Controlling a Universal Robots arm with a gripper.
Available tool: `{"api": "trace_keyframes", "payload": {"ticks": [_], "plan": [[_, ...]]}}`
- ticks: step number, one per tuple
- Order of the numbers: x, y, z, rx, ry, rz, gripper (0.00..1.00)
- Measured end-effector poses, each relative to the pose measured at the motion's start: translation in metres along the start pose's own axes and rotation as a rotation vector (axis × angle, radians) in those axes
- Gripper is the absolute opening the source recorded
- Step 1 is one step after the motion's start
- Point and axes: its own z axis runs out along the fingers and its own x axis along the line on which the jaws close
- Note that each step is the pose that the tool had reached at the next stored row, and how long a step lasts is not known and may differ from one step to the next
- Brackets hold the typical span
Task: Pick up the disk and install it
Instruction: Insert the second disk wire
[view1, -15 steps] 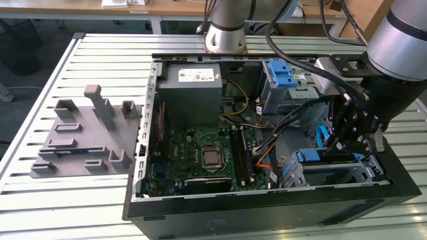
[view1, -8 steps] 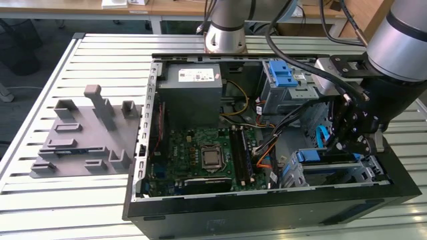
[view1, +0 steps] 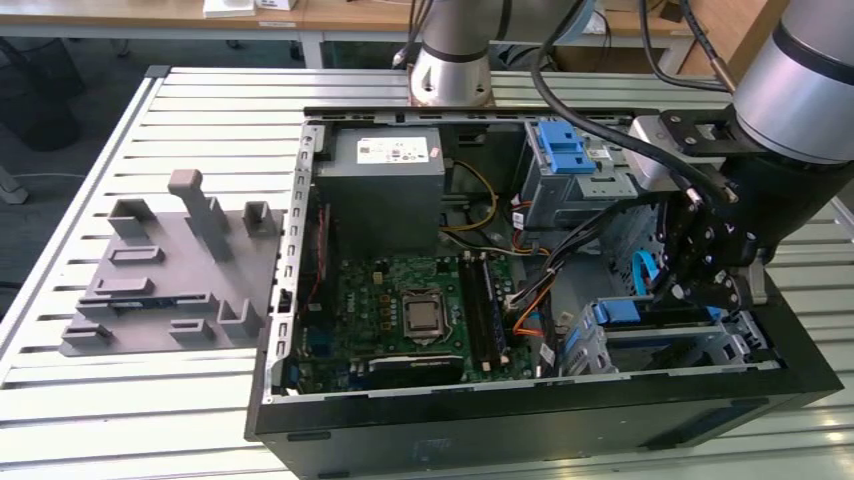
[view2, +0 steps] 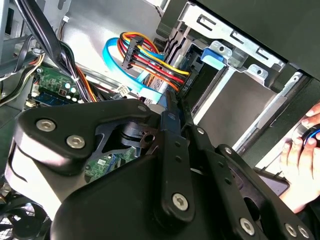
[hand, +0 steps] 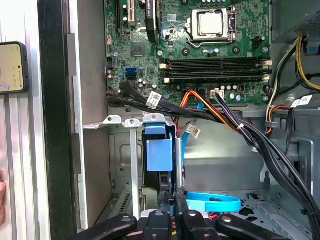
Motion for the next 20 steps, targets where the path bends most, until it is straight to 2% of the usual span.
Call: {"api": "trace_keyframes", "payload": {"ticks": [20], "plan": [[-0.0001, 0.0002, 0.0042, -0.0001, -0.0002, 0.0, 0.17]]}}
